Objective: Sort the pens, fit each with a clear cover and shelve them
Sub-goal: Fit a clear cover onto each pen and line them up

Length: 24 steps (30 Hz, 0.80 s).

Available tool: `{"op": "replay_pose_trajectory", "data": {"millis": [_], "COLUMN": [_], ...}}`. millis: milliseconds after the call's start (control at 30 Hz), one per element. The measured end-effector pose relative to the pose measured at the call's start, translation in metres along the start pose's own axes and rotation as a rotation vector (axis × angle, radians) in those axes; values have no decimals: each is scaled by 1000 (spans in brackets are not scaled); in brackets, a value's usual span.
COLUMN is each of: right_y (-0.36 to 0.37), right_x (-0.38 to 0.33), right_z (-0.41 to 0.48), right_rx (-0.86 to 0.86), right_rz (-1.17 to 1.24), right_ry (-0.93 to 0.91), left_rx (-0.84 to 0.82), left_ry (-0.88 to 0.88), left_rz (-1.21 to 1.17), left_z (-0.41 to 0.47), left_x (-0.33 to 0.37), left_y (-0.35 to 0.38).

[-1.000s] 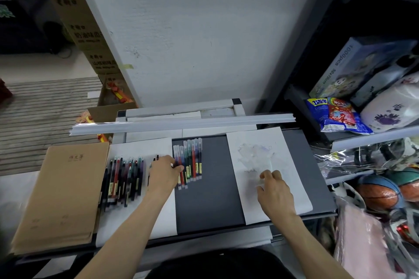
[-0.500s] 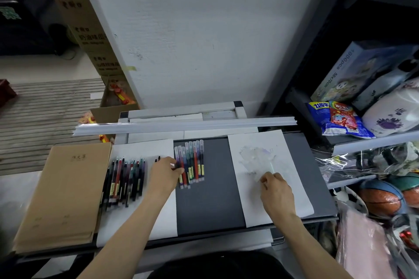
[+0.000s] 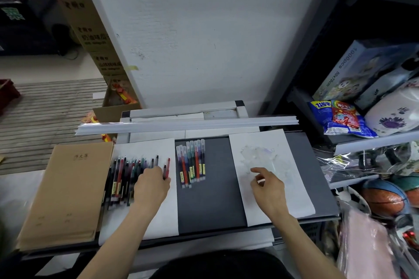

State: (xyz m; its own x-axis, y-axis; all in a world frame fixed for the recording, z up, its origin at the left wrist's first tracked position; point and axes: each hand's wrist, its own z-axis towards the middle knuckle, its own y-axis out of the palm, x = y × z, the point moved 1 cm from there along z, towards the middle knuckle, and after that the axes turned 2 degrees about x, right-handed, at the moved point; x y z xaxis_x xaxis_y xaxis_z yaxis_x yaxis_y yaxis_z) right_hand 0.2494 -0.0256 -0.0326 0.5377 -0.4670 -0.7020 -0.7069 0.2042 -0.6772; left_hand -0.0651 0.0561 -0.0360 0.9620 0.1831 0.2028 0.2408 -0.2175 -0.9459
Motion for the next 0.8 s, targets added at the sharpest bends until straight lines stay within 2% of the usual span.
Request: {"op": "replay_pose_trajectory", "data": {"millis": [100, 267, 333, 433, 533, 800], "right_y": [-2, 3, 3, 1, 0, -4], "right_x": [-11, -34, -43, -55, -68, -90], "right_z": [-6, -14, -18, -22, -23, -20], "right_rx": [-76, -237, -319, -392, -380, -388], "right_rz": [201, 776, 932, 1008, 1003, 1075], "right_ry": [54, 329, 384, 350, 330, 309], "left_rx": [-3, 1, 7, 41, 42, -178], "left_ry": [1, 0, 2, 27, 90, 256], "left_rz": [-10, 23, 28, 10, -176, -738], "left_z": [1, 1, -1, -6, -18, -65], "left_x": [6, 9, 8, 10, 18, 49], "left_y": [-1, -5, -8, -14, -23, -42]}}
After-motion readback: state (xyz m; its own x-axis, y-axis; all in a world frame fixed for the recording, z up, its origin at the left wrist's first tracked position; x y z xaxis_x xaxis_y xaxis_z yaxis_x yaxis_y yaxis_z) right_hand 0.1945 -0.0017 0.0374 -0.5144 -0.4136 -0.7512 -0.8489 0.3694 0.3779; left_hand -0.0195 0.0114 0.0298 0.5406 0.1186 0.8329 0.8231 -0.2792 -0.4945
